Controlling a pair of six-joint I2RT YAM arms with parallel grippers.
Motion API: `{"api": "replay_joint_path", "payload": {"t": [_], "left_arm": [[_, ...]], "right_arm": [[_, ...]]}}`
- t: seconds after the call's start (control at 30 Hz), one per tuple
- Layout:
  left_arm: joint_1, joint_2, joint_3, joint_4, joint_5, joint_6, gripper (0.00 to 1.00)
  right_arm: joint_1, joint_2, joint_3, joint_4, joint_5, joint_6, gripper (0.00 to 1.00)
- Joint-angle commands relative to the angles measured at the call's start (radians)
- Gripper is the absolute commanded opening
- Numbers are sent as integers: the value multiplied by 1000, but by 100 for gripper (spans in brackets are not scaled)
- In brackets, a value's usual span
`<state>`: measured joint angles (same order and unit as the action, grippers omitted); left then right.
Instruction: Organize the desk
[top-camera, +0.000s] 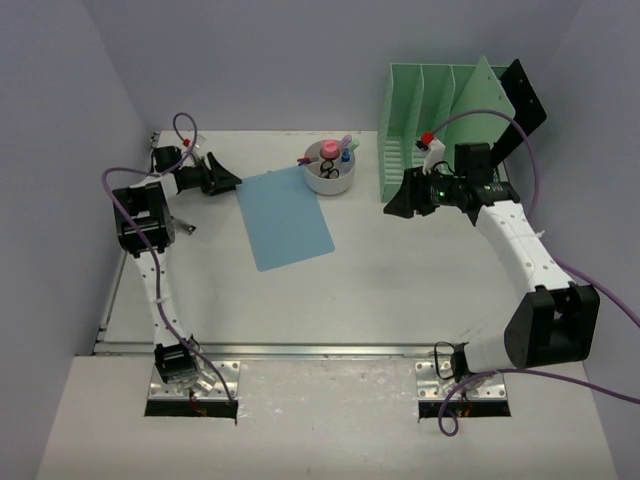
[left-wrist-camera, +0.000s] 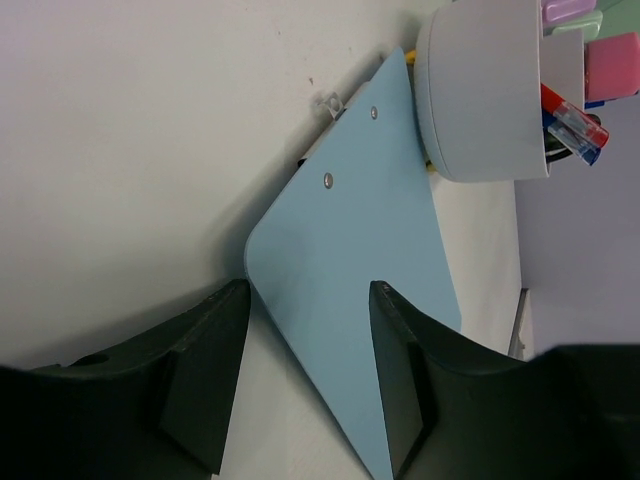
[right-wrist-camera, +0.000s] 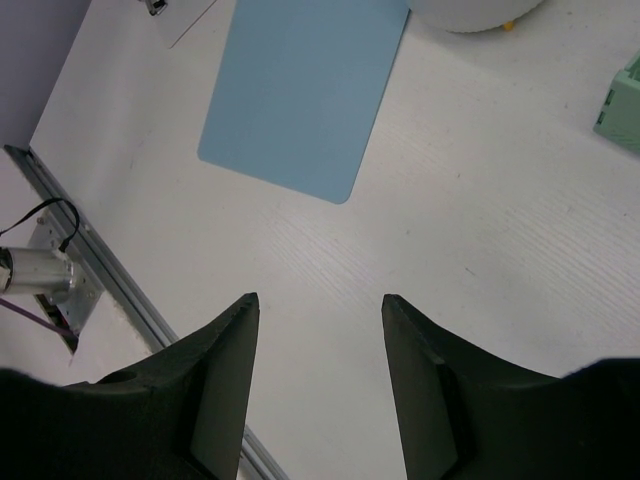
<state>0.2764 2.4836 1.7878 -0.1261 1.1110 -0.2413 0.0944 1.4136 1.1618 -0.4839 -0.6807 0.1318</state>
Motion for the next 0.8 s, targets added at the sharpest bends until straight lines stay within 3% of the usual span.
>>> {"api": "replay_joint_path", "payload": {"t": [0.0,0.33,0.43,0.47,0.57,0.77], "left_arm": [[-26,37,19,-3,-16,-3,50],[-37,63,45,-7,-33,-41,42],[-40,69,42,-9,-23,-39,29],[-43,67,41,-10,-23,-38,17],[-45,60,36,-6,-25,-36,0],[-25,-21,-19,-6,4,19,0]], "right_arm": [[7,4,50,11,-10,3,53],[11,4,55,11,-5,-4,52],[11,2,55,13,-3,-4,52],[11,4,53,13,-5,-4,52],[13,4,53,16,-6,-4,52],[14,-8,39,21,-28,-1,52]]}}
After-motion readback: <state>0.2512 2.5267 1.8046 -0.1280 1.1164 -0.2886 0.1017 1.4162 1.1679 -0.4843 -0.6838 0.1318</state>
